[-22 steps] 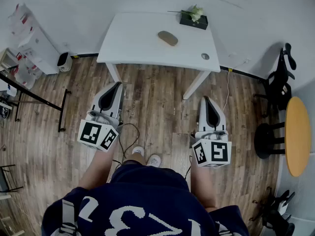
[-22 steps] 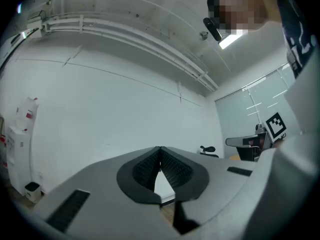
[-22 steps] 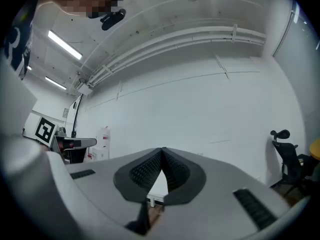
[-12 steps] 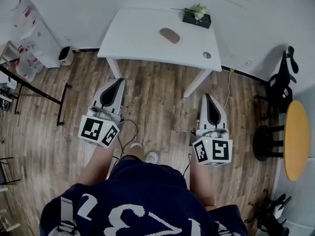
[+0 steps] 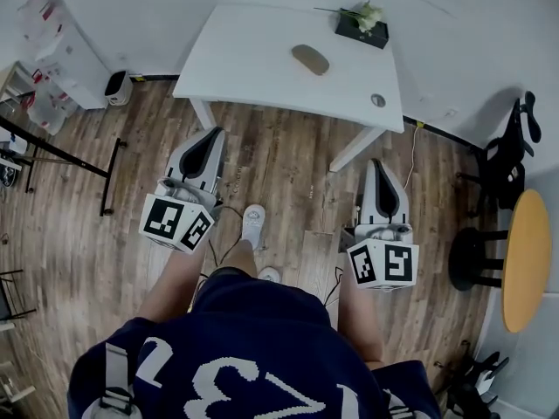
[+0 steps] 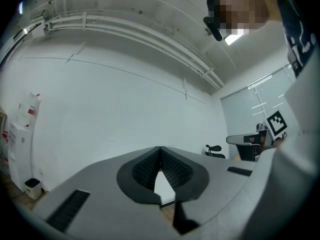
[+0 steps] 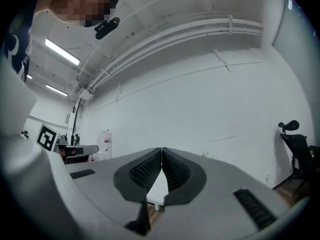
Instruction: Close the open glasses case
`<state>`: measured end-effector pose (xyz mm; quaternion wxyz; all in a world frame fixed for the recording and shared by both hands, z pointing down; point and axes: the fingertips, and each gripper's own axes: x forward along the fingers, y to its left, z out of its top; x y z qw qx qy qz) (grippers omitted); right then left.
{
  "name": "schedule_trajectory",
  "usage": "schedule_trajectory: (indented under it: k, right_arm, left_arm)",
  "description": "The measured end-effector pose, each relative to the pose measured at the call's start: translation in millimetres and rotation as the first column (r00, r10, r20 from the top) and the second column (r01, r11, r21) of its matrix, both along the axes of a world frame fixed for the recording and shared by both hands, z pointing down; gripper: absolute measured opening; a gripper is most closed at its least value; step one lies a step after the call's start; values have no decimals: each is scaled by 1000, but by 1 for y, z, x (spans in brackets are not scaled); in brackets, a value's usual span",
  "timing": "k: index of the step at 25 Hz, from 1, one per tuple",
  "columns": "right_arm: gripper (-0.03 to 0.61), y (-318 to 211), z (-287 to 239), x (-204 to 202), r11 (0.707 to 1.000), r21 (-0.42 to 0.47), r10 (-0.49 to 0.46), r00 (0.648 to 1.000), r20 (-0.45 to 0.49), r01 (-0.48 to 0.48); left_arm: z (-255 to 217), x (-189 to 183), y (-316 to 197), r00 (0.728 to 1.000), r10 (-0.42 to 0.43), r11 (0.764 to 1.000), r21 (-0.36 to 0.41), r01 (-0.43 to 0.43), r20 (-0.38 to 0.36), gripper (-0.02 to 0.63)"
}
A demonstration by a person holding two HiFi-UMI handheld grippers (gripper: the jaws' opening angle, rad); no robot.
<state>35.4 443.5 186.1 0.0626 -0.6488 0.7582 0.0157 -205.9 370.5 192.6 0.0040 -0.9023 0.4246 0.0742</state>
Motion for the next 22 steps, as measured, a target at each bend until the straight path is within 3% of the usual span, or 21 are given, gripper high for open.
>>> schedule_trajectory:
  k: [14,22]
  right_arm:
    - [25,-197,-15,15,997,-1,80,996,-33,-80]
    - [25,-262,-13,22,994,-16,106,994,-33,-106]
  left_arm:
    - [-18,27,-217,996,93,996,18,-92,-11,12]
    - [-10,36,-290,992,121,993,-8,-122,-22,12]
